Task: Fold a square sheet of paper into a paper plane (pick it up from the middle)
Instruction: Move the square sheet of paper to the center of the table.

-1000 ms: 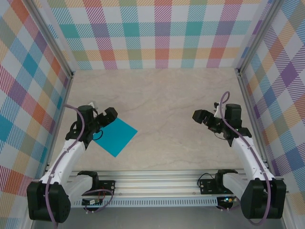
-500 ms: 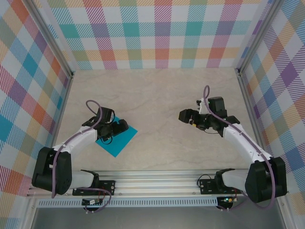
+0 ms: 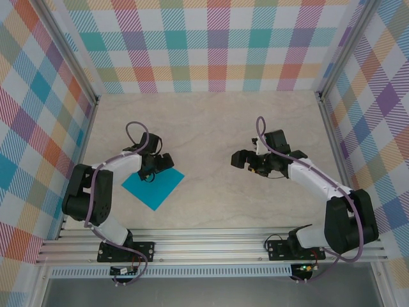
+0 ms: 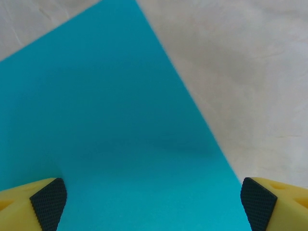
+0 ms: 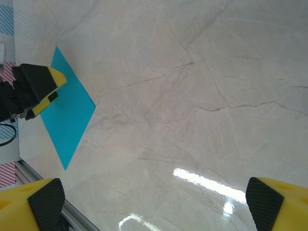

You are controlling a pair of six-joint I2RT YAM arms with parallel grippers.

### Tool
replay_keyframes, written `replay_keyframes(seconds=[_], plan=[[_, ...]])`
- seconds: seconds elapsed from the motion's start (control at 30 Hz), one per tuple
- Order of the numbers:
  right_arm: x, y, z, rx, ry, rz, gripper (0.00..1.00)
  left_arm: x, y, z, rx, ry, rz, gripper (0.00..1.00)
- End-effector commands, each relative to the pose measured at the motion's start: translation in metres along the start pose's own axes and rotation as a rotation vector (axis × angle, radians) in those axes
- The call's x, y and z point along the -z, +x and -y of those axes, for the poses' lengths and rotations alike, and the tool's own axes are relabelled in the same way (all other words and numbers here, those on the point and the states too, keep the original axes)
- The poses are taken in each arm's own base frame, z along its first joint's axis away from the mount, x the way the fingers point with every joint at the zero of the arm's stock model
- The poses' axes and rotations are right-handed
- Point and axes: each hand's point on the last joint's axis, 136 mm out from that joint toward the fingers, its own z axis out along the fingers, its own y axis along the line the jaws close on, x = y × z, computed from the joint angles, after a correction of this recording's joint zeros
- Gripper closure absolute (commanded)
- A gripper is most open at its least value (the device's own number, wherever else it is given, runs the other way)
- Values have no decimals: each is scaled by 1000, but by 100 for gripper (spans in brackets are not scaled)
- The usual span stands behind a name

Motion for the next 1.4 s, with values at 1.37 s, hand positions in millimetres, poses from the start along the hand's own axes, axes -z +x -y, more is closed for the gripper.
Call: replay_keyframes(seconds=[1.37], plan=[[-39, 13, -41, 85, 61, -108, 11, 83, 26, 66, -116, 190, 253, 0]])
